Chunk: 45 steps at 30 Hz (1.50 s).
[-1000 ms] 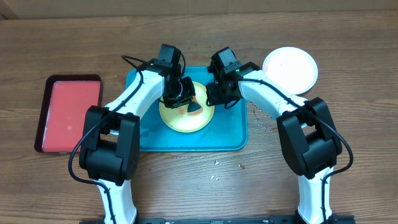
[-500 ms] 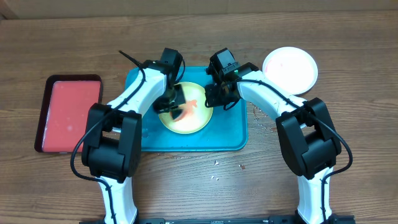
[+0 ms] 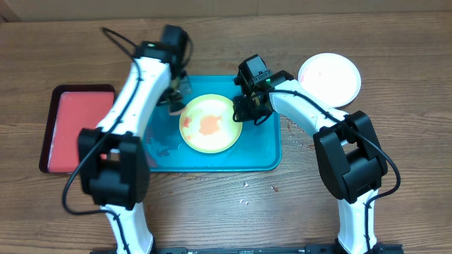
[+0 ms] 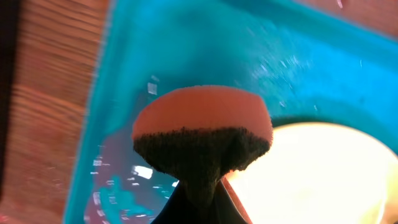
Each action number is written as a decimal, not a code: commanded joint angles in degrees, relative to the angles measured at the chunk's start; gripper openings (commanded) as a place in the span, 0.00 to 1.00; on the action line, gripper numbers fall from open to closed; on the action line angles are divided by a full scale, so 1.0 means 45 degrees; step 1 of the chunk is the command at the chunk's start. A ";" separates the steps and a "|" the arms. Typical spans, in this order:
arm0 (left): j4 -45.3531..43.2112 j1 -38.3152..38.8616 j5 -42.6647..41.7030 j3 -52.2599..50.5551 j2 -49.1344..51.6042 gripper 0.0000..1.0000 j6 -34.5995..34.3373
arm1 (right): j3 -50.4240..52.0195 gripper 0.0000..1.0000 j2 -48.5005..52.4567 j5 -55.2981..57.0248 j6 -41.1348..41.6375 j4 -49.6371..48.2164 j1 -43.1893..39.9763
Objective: Clean dirty plates on tray and stack at the side
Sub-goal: 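Return the sponge with the left gripper to the red tray, then lift the yellow plate with the right gripper and stack it on the pile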
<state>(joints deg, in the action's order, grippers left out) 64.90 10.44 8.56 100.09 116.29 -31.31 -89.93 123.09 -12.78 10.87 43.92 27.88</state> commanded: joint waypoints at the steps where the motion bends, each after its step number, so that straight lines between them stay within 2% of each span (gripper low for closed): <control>1: 0.0311 -0.1889 -0.0248 0.0418 -0.0899 0.04 0.0097 | -0.0743 0.04 -0.0112 -0.0039 -0.0102 0.0223 -0.0029; 6: 0.0937 -0.4522 -0.0296 0.0107 -0.0865 0.04 0.0112 | -0.1239 0.04 -0.0636 0.0466 -0.0112 0.0267 0.0010; 11: 0.0330 -0.6756 -0.0452 -0.0797 -0.0845 0.05 0.0151 | -0.1549 0.04 -0.0918 0.1627 -0.0117 0.0262 0.0277; 17: -0.0170 -0.8228 -0.0928 -0.1438 -0.0845 0.04 0.0714 | -0.1549 0.04 -0.0947 0.1744 -0.0107 0.0262 0.0534; 18: -0.0214 -0.8315 -0.0967 -0.1447 -0.0845 0.07 0.0661 | -0.1559 0.04 -0.0976 0.1739 -0.0102 0.0267 0.0573; 19: -0.0306 -0.8378 -0.1093 -0.1447 -0.0845 0.15 0.0670 | -0.1579 0.04 -0.0996 0.1739 -0.0102 0.0272 0.0607; 21: -0.0427 -0.8437 -0.1229 -0.1447 -0.0845 0.46 0.0670 | -0.1715 0.04 -0.1083 0.1744 -0.0107 0.0316 0.0699; 24: -0.0554 -0.8432 -0.1258 -0.1443 -0.0845 0.50 0.0670 | -0.1957 0.04 -0.1389 0.2098 -0.0112 0.0369 0.0826; 28: -0.0534 -0.8432 -0.1336 -0.1171 -0.0855 0.50 0.0675 | -0.2361 0.04 -0.1836 0.3526 -0.0631 0.0903 0.1141; 34: 0.0267 -0.8505 -0.2132 0.0321 -0.0918 0.55 0.0675 | -0.2963 0.04 -0.2424 0.8422 -0.2244 0.1685 0.2268; 36: 0.0267 -0.8505 -0.2511 0.0588 -0.0918 0.63 0.0675 | -0.3050 0.04 -0.2584 1.0734 -0.3342 0.1676 0.2875; 39: 0.0262 -0.8480 -0.2778 0.0607 -0.0918 0.86 0.0670 | -0.3060 0.04 -0.2637 1.3896 -0.5314 0.1370 0.3755; 40: 0.0296 -0.8480 -0.2817 0.0602 -0.0913 0.97 0.0675 | -0.3060 0.04 -0.2637 1.4921 -0.5960 0.1200 0.4046; 41: 0.0311 -0.8480 -0.2812 0.0602 -0.0913 1.00 0.0675 | -0.3060 0.04 -0.2637 1.5747 -0.6591 0.1005 0.4308; 45: 0.0311 -0.8480 -0.2812 0.0602 -0.0913 1.00 0.0675 | -0.3060 0.04 -0.2637 1.8068 -0.9194 -0.0321 0.5289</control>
<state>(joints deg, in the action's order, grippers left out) 66.24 -27.64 -2.92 101.69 113.47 -28.49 -102.21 113.30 53.12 -18.48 44.99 49.71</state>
